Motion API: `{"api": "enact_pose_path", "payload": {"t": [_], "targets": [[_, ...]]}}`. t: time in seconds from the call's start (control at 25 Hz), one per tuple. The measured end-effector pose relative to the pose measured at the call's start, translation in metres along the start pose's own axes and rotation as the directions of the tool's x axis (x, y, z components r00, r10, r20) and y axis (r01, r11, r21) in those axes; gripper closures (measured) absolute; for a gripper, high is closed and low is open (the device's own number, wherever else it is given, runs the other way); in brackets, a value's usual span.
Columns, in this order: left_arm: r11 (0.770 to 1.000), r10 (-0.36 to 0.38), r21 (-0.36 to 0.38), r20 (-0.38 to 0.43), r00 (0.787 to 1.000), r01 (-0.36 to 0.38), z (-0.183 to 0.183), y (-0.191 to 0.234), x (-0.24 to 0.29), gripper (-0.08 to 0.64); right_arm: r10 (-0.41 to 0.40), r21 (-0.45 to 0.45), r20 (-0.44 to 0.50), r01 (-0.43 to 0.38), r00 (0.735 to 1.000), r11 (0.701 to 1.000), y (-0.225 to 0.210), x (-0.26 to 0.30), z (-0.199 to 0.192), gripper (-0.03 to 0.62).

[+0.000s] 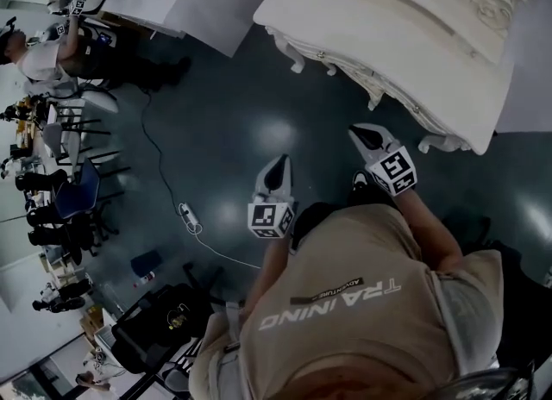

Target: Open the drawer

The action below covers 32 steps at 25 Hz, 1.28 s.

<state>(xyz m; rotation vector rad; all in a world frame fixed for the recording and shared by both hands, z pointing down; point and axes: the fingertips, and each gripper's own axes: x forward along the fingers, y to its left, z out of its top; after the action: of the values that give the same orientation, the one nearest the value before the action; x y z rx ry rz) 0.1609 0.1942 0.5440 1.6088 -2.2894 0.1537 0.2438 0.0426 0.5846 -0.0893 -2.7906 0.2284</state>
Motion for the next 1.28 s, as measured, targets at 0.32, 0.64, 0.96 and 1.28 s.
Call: {"api": "enact_pose_path", "payload": {"t": [0.32,0.64,0.96,1.28], "targets": [[0.998,-0.046,0.046,0.005,0.999,0.046,0.000,0.065,0.013,0.552,-0.070,-0.001,-0.060,0.070,0.996,0.998,-0.002,0.053,0.004,0.589],[0.975,-0.182,0.130,0.015,0.983,0.178,0.026,0.154,0.039,0.552,-0.210,0.012,-0.036,0.211,0.977,0.977,0.015,0.106,0.056,0.589],[0.962,-0.249,0.117,-0.005,0.969,0.248,0.018,0.206,0.058,0.552,-0.279,0.010,-0.035,0.280,0.960,0.960,0.030,0.140,0.071,0.589],[0.964,-0.254,0.080,-0.015,0.967,0.254,0.029,0.237,0.119,0.552,-0.292,0.034,-0.066,0.294,0.954,0.955,-0.021,0.183,0.073,0.589]]}}
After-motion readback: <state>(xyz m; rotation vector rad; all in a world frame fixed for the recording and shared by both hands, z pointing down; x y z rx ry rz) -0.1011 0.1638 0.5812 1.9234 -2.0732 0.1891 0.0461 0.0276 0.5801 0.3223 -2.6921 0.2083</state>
